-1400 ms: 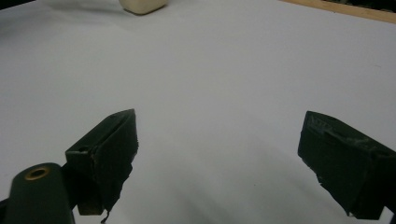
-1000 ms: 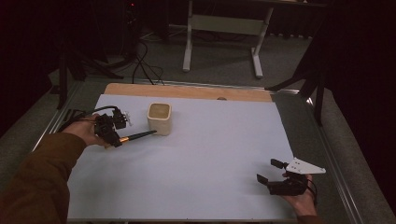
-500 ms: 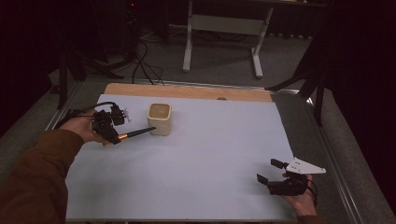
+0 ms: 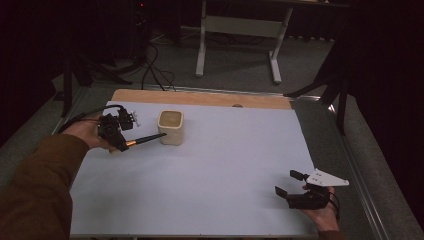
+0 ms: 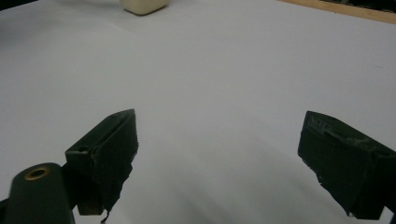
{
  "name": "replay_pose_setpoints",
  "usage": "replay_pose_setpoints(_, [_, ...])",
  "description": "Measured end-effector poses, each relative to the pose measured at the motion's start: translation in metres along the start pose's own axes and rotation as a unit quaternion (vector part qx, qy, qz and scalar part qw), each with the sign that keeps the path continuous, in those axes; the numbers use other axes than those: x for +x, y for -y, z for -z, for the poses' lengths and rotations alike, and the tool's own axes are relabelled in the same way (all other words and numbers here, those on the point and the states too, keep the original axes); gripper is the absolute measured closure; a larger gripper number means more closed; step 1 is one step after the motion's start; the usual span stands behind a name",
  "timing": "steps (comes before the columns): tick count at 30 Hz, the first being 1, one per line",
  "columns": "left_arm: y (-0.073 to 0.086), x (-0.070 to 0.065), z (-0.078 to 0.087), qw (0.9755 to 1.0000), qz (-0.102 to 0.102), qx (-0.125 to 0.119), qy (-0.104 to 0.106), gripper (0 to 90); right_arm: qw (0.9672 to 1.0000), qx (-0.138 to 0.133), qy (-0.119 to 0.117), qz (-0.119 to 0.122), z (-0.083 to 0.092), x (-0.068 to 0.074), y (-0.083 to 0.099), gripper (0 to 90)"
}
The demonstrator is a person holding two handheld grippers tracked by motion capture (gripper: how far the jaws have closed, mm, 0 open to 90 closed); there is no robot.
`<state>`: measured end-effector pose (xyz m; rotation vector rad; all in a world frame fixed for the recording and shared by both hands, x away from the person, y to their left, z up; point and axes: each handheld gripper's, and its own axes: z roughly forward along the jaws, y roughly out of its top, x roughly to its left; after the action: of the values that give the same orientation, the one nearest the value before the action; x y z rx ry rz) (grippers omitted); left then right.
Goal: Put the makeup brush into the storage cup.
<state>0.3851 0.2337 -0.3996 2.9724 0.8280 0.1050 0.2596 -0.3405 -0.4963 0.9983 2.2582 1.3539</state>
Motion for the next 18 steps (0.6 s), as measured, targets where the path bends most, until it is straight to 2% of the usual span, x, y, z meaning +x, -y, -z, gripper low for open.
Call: replay_pose_setpoints(18, [-0.004, 0.006, 0.013, 0.9999, 0.009, 0.000, -0.009, 69.1, 1.0000, 0.000, 0.000, -0.003, 0.001, 0.000, 0.000, 11.6])
